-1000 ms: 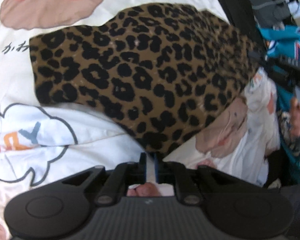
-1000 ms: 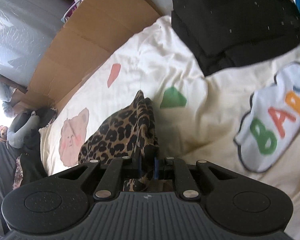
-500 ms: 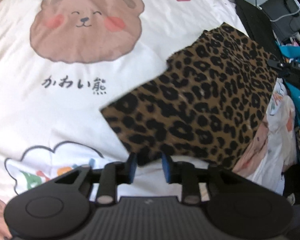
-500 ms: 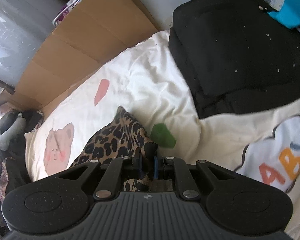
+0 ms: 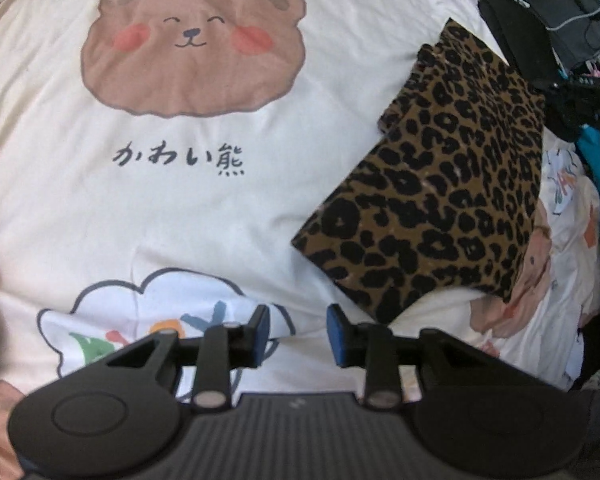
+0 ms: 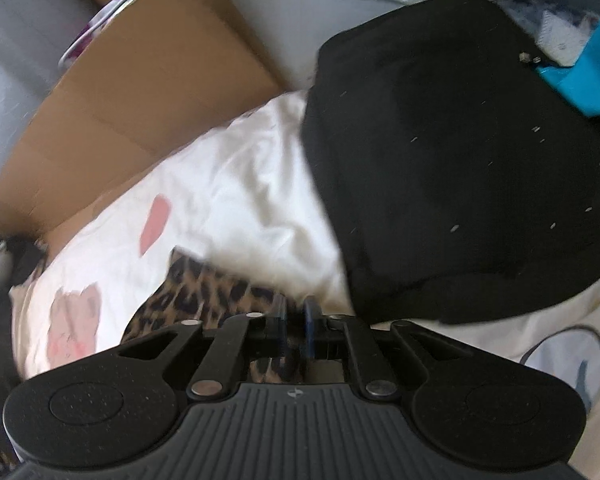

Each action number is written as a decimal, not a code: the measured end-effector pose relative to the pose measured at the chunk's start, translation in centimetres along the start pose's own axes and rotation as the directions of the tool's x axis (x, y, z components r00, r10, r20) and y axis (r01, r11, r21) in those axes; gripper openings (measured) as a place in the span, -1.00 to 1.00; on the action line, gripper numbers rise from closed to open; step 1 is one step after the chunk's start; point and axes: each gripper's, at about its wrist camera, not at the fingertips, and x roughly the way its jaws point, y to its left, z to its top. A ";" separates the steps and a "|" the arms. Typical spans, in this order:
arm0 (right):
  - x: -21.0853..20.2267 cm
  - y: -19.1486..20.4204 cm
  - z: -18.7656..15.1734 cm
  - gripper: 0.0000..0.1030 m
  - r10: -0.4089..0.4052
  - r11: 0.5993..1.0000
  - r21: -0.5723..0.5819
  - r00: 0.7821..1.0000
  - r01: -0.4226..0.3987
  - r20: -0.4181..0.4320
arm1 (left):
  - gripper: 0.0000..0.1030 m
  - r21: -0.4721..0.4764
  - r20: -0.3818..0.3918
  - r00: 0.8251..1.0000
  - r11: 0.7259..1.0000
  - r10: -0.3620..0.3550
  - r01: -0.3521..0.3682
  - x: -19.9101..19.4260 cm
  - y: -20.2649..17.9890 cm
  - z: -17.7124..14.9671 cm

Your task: Fold clothes

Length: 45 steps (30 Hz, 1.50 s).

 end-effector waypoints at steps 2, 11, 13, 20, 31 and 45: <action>0.0 -0.7 0.5 -0.90 -0.035 0.999 0.036 0.999 0.033 0.029 | -0.34 0.008 0.004 1.000 1.000 0.012 -0.012 -1.0 0.4 -0.1; -2.8 -3.0 -1.4 -0.41 0.056 0.983 0.171 0.998 -0.059 0.024 | -0.17 0.044 0.063 0.997 0.998 0.050 -0.053 -6.4 0.4 -0.2; -4.0 -3.1 -2.3 -0.33 0.061 0.980 0.186 0.998 -0.064 0.026 | -0.06 0.055 0.083 0.996 0.997 0.045 -0.049 -7.7 0.2 -0.1; -8.5 -2.6 -5.8 -0.08 0.117 0.971 0.211 0.993 -0.112 -0.010 | 0.00 0.037 0.116 0.991 0.997 0.062 -0.066 -10.1 -0.3 1.8; -15.5 -1.1 -8.9 0.19 0.163 0.971 0.173 0.986 -0.164 0.021 | 0.39 0.092 0.194 0.977 0.990 0.086 -0.106 -15.7 -3.3 3.7; -17.5 -2.1 -12.4 0.41 0.201 0.961 0.179 0.977 -0.209 0.065 | 0.42 0.038 0.188 0.970 0.986 0.152 -0.161 -17.2 -6.0 7.6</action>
